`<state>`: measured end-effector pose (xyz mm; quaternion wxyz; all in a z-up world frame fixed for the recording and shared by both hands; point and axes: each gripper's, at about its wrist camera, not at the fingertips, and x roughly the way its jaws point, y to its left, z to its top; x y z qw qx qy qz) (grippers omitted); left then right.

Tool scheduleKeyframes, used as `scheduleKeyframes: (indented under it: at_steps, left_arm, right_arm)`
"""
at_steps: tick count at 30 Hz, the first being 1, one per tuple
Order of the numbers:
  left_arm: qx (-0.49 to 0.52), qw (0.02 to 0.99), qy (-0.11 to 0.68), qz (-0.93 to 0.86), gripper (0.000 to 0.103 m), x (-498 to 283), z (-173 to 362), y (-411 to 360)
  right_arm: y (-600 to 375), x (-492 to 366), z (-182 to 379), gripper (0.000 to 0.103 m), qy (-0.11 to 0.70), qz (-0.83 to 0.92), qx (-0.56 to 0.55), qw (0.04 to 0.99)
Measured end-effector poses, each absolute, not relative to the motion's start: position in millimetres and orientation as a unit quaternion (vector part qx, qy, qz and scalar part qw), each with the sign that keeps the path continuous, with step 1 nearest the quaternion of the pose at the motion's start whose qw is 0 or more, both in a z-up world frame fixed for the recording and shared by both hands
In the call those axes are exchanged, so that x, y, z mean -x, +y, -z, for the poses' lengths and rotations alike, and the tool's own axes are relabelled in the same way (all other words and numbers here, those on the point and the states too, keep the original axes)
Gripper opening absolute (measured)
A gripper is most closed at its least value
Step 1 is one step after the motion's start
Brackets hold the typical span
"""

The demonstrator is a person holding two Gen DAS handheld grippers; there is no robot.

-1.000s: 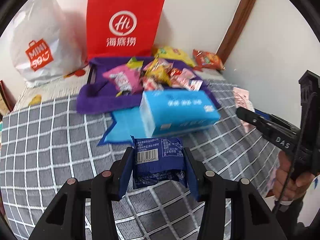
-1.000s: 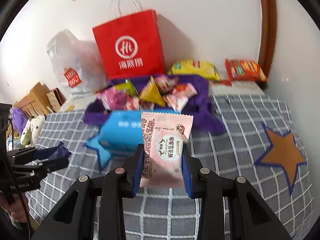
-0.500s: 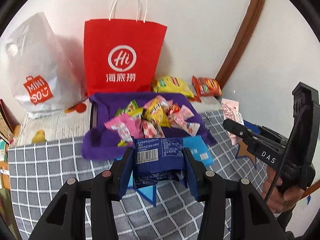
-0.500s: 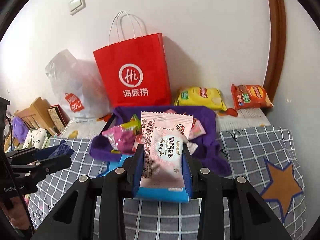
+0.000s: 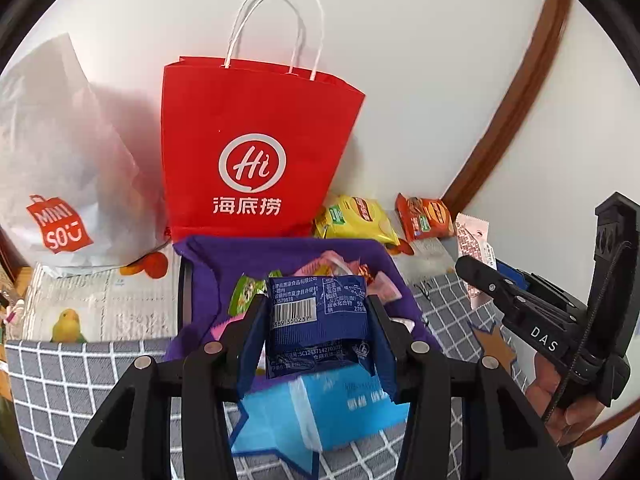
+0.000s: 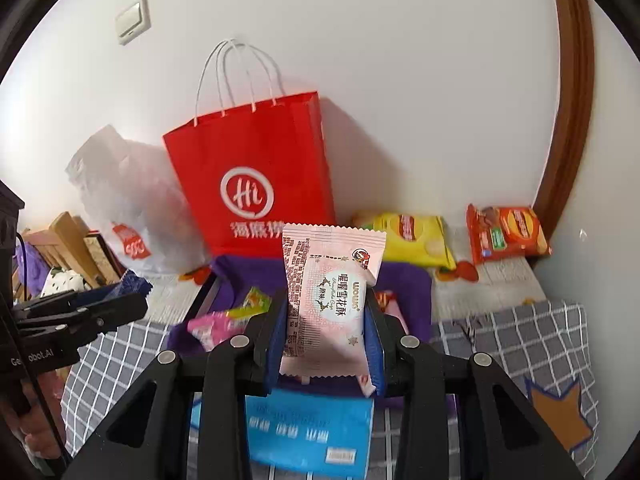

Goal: Organize snacks
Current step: 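Carry the blue packet and cake packet over the purple towel with both tools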

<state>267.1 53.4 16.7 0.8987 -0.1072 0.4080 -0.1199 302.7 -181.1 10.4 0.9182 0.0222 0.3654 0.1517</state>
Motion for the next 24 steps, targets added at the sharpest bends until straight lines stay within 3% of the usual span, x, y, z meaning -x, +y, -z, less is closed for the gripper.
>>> scheduleKeyframes:
  at_steps: [9, 24]
  left_arm:
    - [0.113, 0.902, 0.399, 0.123, 0.046, -313.0, -15.9, 58.3]
    - [0.127, 0.886, 0.431, 0.111, 0.046, -338.7, 20.6, 79.3]
  right_arm:
    - [-168.7, -349.3, -6.0, 0.035, 0.362, -0.157, -0.024, 0.918]
    - [-168.0, -382.7, 50.4, 0.035, 0.411, -0.151, 0.000, 0.899]
